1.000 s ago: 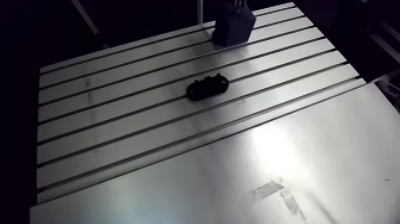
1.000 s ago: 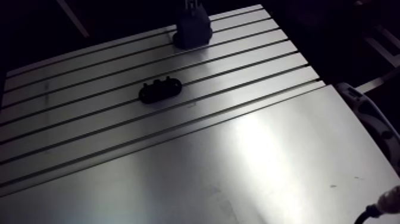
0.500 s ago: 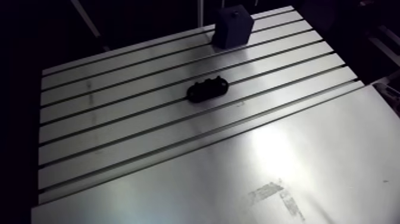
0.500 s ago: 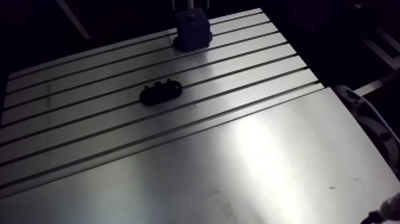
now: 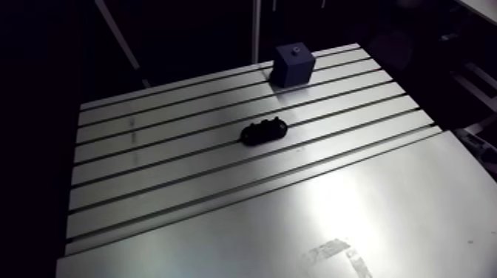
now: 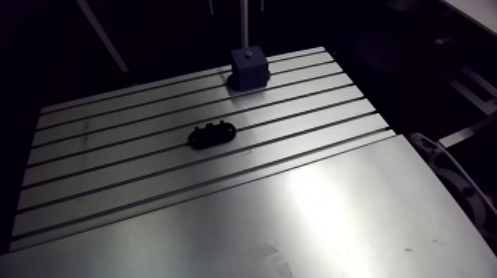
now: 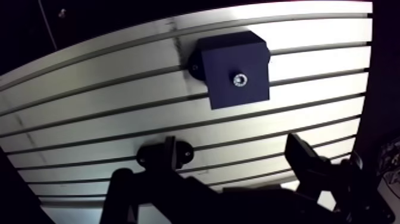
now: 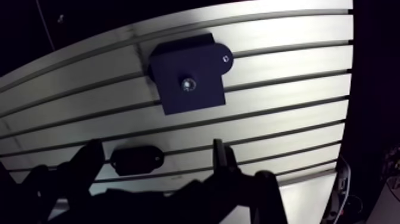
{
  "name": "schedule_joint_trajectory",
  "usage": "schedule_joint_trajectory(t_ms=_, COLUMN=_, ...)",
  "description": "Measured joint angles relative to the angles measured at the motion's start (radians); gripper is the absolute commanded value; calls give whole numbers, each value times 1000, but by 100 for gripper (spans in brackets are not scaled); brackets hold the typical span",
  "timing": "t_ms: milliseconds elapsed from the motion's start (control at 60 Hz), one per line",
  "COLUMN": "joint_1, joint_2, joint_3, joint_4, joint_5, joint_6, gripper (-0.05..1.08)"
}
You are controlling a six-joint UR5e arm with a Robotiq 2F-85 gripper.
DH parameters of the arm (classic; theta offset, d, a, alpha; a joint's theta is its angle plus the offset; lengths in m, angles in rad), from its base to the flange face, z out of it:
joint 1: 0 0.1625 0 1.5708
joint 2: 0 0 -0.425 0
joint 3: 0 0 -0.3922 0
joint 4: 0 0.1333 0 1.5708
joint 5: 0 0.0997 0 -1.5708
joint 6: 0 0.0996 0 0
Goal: Pick up the M10 bolt and insert it into the hole until fully seated.
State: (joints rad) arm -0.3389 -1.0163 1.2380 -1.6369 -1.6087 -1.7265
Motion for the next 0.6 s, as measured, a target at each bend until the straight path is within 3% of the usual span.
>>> schedule_joint_trajectory(t_ms=600, joint_1=79, joint_2=-170, joint_3=52, joint_4=44, joint_5=-11, joint_6=3, gripper=1)
